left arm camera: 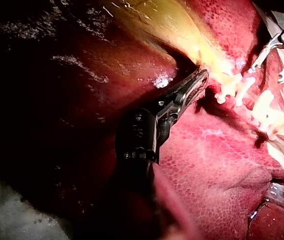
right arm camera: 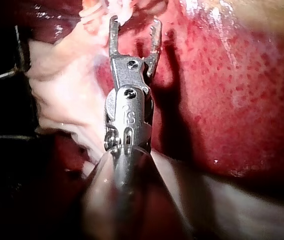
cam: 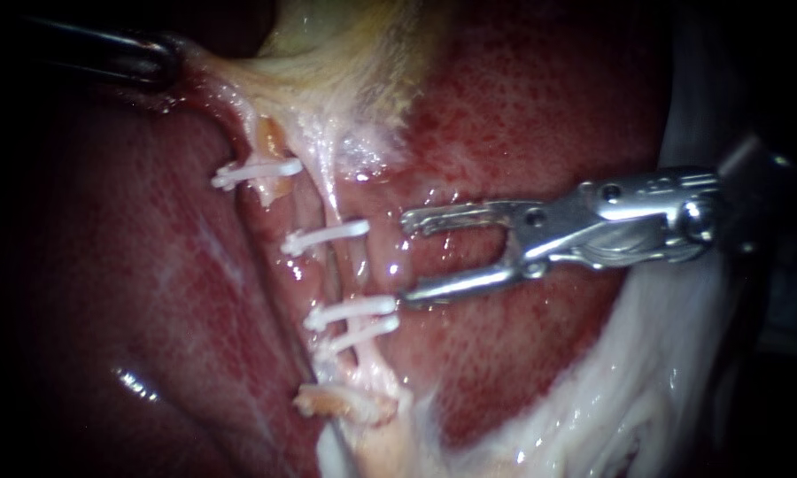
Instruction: Going back third clip right tube
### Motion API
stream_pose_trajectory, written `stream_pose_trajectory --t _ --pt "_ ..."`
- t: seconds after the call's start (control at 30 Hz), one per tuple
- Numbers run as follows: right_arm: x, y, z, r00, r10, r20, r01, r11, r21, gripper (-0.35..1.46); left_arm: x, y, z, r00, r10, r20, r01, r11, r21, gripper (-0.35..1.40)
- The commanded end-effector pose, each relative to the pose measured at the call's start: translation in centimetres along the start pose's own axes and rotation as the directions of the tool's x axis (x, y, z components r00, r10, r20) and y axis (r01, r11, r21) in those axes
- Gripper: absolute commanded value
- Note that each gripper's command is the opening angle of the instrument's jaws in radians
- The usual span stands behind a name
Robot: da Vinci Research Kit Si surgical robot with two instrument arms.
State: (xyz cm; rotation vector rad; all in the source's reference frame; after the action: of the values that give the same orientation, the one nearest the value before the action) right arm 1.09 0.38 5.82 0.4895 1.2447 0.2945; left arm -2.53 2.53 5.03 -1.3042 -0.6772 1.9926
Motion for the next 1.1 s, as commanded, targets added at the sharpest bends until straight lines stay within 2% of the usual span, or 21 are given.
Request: stream_pose_trajectory --t 0.03,0.13,0.4,0.6,0.73,0.83,1.1 --pt "-0.01 -0.05 -0.05 1.000 -0.020 0.006 0.020 1.000 -0.008 0.50 0.00 0.00 0.00 1.0000 0.000 0.000 0.000 1.000 -0.001 -0.35" --pt "-0.05 -0.14 -0.19 0.998 -0.056 0.014 0.057 0.998 -0.038 0.50 0.00 0.00 0.01 1.0000 0.000 0.000 0.000 1.000 -0.001 -0.35" --pt "-0.13 -0.17 -0.42 0.996 -0.090 0.019 0.090 0.995 -0.045 0.50 -0.03 -0.04 0.05 1.0000 0.002 0.000 -0.002 1.000 0.001 -0.35" --pt "-0.15 -0.19 -0.50 0.995 -0.097 0.019 0.097 0.994 -0.041 0.50 -0.21 -0.09 0.34 0.9999 0.012 0.001 -0.012 1.000 -0.012 -0.35" --pt "-0.16 -0.20 -0.52 0.995 -0.097 0.019 0.098 0.994 -0.040 0.50 -0.38 -0.14 0.61 0.9995 0.024 0.019 -0.023 1.000 -0.020 -0.35" --pt "-0.17 -0.20 -0.53 0.995 -0.097 0.019 0.098 0.994 -0.039 0.50 -0.45 -0.19 0.72 0.9992 0.029 0.027 -0.029 0.999 -0.027 -0.35" --pt "-0.17 -0.21 -0.55 0.995 -0.098 0.019 0.098 0.994 -0.038 0.50 -0.49 -0.24 0.76 0.9988 0.032 0.036 -0.031 0.999 -0.028 -0.35"
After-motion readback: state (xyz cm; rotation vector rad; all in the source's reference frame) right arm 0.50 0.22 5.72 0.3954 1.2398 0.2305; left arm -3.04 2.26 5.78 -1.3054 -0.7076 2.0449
